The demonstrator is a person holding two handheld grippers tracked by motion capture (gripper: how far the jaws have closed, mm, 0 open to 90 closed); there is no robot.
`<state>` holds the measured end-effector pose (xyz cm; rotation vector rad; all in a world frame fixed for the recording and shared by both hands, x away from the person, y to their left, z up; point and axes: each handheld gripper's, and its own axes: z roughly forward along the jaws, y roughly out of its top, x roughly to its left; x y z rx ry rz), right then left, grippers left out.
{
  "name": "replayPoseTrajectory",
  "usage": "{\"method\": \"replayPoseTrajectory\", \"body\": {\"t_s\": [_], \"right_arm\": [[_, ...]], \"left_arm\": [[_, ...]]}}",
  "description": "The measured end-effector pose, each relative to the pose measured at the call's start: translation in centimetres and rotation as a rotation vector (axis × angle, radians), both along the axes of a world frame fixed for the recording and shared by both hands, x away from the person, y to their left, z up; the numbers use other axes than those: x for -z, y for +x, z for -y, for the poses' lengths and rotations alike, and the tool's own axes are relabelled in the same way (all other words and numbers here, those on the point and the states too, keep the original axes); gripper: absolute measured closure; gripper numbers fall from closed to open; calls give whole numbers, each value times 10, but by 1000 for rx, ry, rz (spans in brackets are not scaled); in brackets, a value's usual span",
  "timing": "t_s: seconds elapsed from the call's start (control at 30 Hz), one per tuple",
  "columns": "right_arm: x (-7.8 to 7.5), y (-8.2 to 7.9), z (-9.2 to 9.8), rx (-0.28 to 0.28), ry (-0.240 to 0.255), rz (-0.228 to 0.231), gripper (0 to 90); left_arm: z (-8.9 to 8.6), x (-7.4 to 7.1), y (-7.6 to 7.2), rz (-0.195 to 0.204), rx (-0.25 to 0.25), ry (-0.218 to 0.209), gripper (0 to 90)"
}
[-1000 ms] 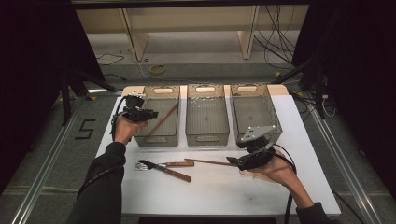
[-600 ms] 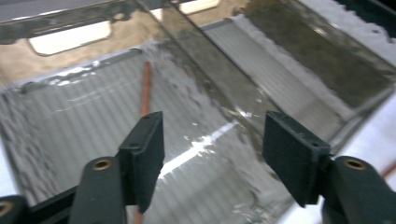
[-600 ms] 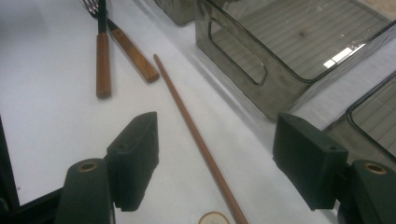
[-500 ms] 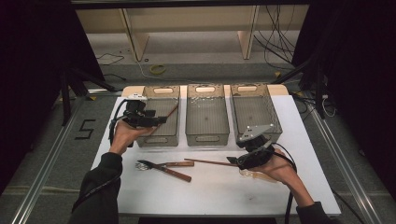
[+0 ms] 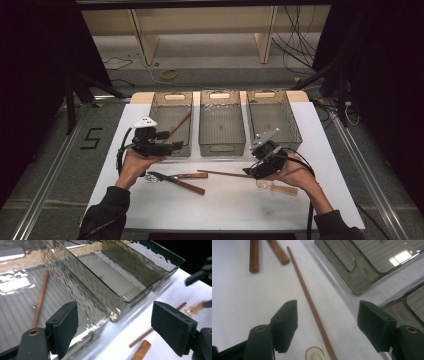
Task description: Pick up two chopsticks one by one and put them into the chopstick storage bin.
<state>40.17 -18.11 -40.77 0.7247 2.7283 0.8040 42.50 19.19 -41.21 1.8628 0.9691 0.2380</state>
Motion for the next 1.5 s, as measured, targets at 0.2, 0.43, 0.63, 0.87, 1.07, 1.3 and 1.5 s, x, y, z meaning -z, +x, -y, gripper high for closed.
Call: {"method": "replayPoseTrajectory", "body": {"t_s": [0.2, 0.43, 0.63, 0.87, 1.07, 1.3, 1.5], "right_arm": [[5, 6, -8, -33, -62, -7, 354], [13, 13, -16, -77, -138, -40, 406], [22, 22, -14, -101, -204, -77, 500], [32, 24, -16, -140, -277, -106, 582], [37, 24, -19, -171, -314, -115, 656], [42, 23, -23, -201, -345, -137, 737], [46, 23, -25, -213, -377, -141, 776]], "left_arm": [[4, 6, -15, 8, 39, 23, 188], [5, 11, -34, 43, 52, -9, 187], [5, 25, -48, 40, 60, -10, 188], [10, 33, -58, 46, 81, 4, 187], [12, 37, -62, 57, 82, 31, 188], [13, 40, -67, 61, 91, 41, 187], [11, 41, -67, 57, 85, 39, 187]]}}
